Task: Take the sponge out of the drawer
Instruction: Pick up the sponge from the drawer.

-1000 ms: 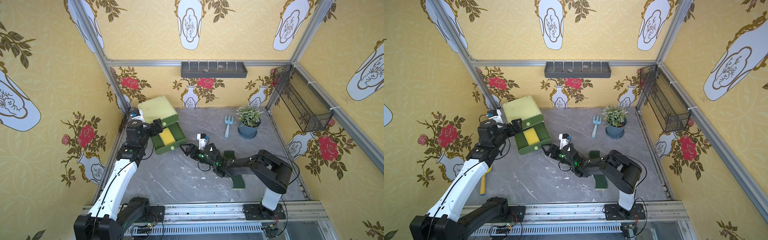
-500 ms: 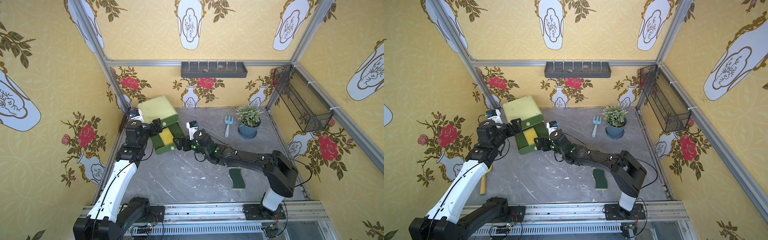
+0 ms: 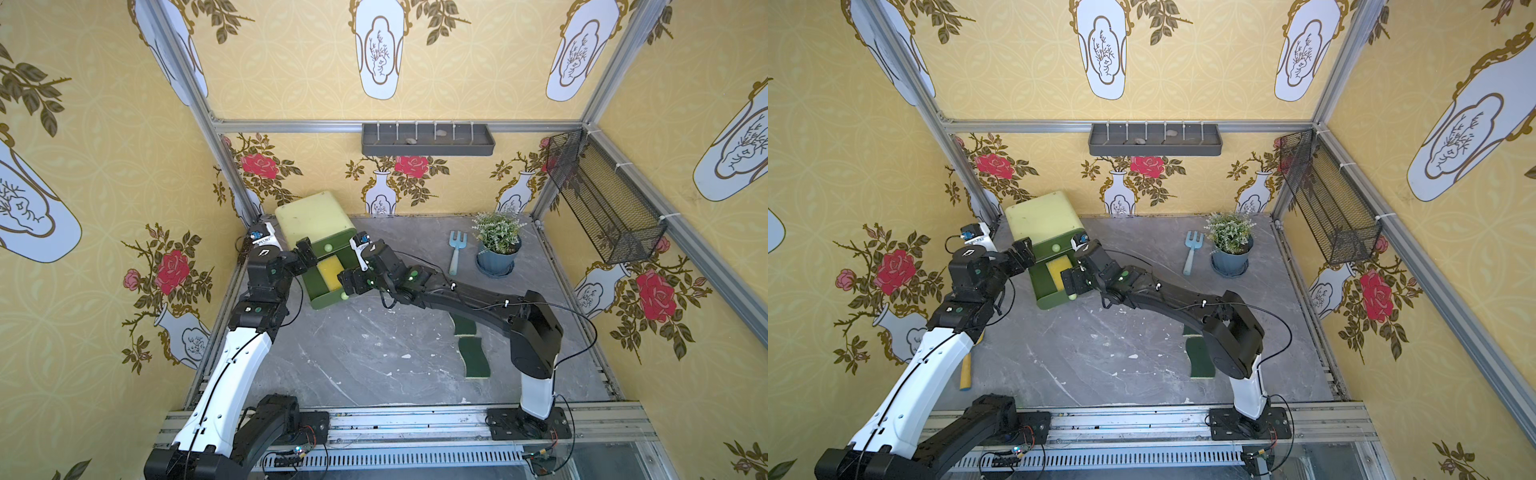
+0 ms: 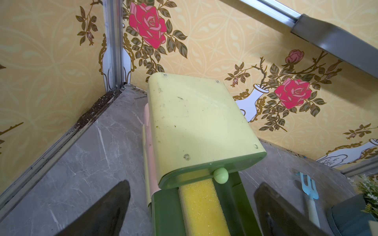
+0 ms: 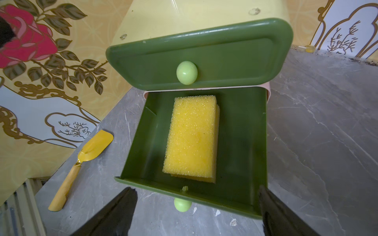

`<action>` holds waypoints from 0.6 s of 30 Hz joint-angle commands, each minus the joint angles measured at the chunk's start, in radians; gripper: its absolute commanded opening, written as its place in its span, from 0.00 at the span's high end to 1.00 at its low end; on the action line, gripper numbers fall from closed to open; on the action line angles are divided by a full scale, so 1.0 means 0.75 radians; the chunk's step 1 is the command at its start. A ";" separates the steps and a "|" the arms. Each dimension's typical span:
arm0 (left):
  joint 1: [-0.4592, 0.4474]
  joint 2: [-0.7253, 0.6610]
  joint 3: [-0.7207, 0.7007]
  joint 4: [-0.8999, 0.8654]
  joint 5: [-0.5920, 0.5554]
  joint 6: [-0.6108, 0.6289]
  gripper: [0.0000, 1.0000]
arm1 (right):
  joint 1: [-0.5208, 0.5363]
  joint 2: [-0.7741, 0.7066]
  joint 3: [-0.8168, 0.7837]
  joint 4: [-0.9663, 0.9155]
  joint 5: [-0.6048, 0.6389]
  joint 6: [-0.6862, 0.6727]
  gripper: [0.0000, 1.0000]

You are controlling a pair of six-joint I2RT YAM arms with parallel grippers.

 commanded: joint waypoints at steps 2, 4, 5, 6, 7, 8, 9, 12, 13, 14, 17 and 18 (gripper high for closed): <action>0.004 -0.019 -0.015 0.027 -0.090 -0.003 0.00 | 0.001 0.089 0.148 -0.212 0.006 -0.074 0.04; 0.005 -0.029 -0.021 0.035 -0.093 -0.005 0.00 | 0.001 0.151 0.236 -0.269 -0.013 -0.092 0.04; 0.006 -0.030 -0.023 0.037 -0.094 -0.005 0.00 | 0.001 0.176 0.272 -0.288 -0.020 -0.098 0.04; 0.006 -0.030 -0.024 0.037 -0.094 -0.006 0.00 | -0.001 0.204 0.310 -0.314 -0.022 -0.102 0.04; 0.008 -0.030 -0.024 0.037 -0.093 -0.007 0.00 | -0.002 0.235 0.357 -0.340 -0.026 -0.109 0.04; 0.009 -0.030 -0.024 0.037 -0.091 -0.007 0.00 | -0.001 0.261 0.398 -0.361 -0.031 -0.115 0.03; 0.009 -0.028 -0.023 0.037 -0.088 -0.007 0.00 | -0.003 0.289 0.439 -0.385 -0.036 -0.121 0.03; 0.011 -0.026 -0.024 0.039 -0.085 -0.009 0.00 | -0.008 0.365 0.557 -0.444 -0.053 -0.132 0.03; 0.011 -0.026 -0.025 0.039 -0.083 -0.009 0.00 | -0.009 0.390 0.580 -0.459 -0.057 -0.133 0.02; 0.011 -0.026 -0.026 0.039 -0.082 -0.010 0.00 | -0.012 0.411 0.633 -0.470 -0.060 -0.136 0.02; 0.013 -0.026 -0.025 0.041 -0.077 -0.010 0.00 | -0.019 0.464 0.698 -0.478 -0.077 -0.145 0.02; 0.012 -0.027 -0.025 0.042 -0.074 -0.010 0.00 | -0.022 0.480 0.717 -0.478 -0.082 -0.149 0.02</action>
